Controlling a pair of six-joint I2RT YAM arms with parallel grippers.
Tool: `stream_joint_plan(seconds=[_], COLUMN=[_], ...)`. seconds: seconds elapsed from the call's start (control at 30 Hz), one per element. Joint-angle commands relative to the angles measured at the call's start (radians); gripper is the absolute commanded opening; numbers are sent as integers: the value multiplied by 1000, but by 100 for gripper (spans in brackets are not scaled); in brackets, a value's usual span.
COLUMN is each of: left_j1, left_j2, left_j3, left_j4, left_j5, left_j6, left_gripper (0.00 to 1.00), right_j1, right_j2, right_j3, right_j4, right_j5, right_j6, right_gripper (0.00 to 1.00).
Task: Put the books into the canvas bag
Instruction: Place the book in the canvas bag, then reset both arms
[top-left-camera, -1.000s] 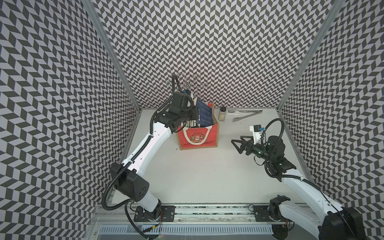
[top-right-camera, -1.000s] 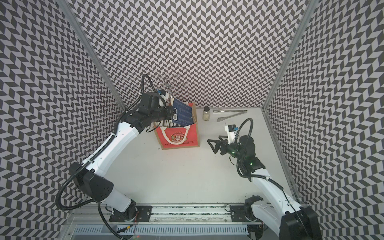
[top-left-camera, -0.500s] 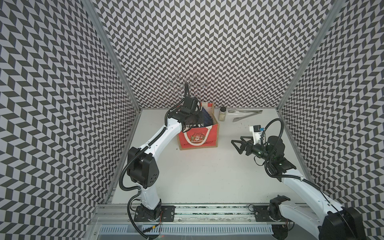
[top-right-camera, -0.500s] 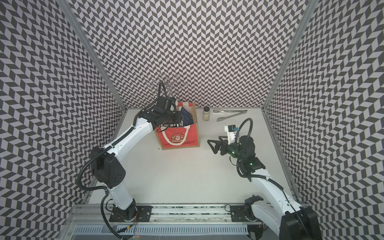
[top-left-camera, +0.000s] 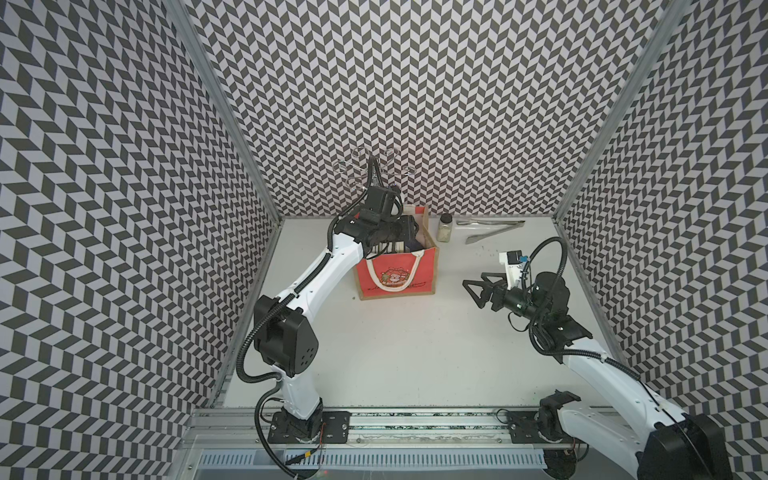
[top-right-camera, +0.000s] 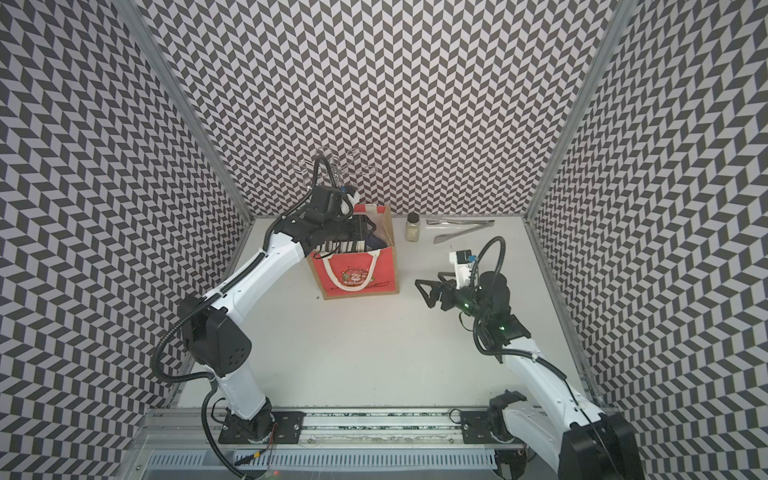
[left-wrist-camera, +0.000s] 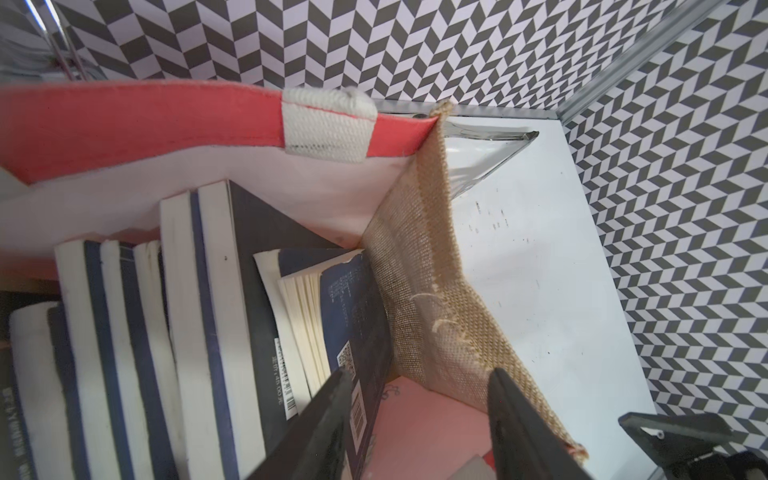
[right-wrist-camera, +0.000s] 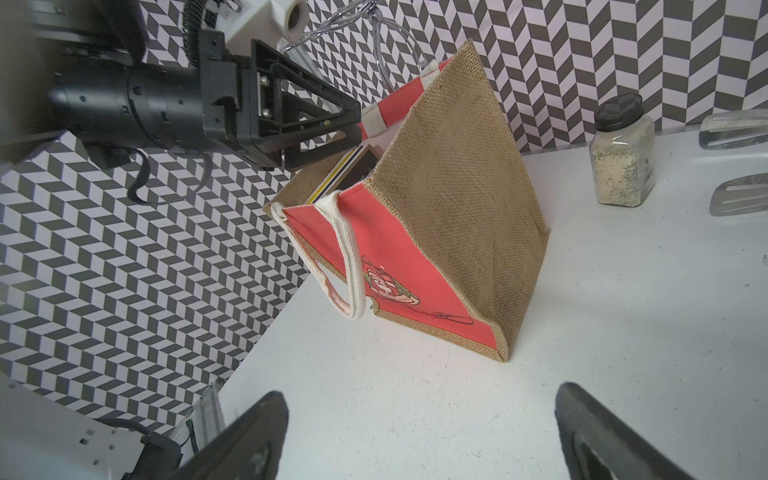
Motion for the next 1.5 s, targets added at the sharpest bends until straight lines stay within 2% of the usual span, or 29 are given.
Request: stream_joint_plan(seconds=[0.0, 0.1, 0.2, 0.33, 0.5, 0.6, 0.7, 0.77, 0.87, 0.97, 1.1, 1.17, 1.23, 1.27, 1.3, 1.4, 1.47], left_j1=[30, 92, 191, 331, 443, 491, 546, 546, 547, 541, 507, 473, 445, 440, 437, 421, 424], left_j2=[-113, -233, -368, -528, -664, -656, -596, -586, -588, -561, -433, -365, -307, -308, -308, -275, -297], left_j3=[-17, -129, -257, -430, -692, -824, -871, -925, -1061, -1200, -1305, -1338, -1388, -1359, -1361, -1515, -1479], left_j4=[43, 98, 144, 178, 319, 469, 515, 579, 771, 1013, 1264, 1353, 1526, 1454, 1468, 1838, 1723], left_j5=[39, 22, 2, -103, -387, -476, -519, -594, -684, -662, -641, -689, -744, -712, -668, -559, -545], left_j6=[9, 7, 0, 14, 29, 9, -53, -69, -40, 50, 146, 201, 269, 261, 271, 358, 337], left_gripper=[61, 73, 85, 99, 99, 100, 100, 99, 100, 99, 99, 99, 99, 99, 98, 99, 100], right_j1=[-7, -7, -7, -7, -6, -6, -6, -5, -5, -4, -5, -4, -6, -7, -6, -10, -12], right_j2=[4, 14, 34, 49, 61, 56, 43, 31, 8, -6, -9, 4, 40, 64, 93, 202, 287], right_j3=[-13, -23, -25, -24, -47, -43, -44, -61, -97, -130, -167, -199, -201, -196, -182, -133, -133], right_j4=[40, 48, 42, -2, -27, -58, -85, -82, -67, -41, 35, 144, 217, 260, 299, 348, 444], right_j5=[16, 24, 48, 207, 500, 599, 649, 686, 749, 818, 956, 1016, 1087, 1109, 1114, 1259, 1304], right_j6=[-17, -27, -44, -63, -47, -24, -5, -4, 2, 15, 22, 9, 24, 9, -52, -114, -195], right_gripper=[100, 99, 99, 99, 99, 99, 99, 100, 99, 100, 99, 99, 99, 99, 100, 100, 99])
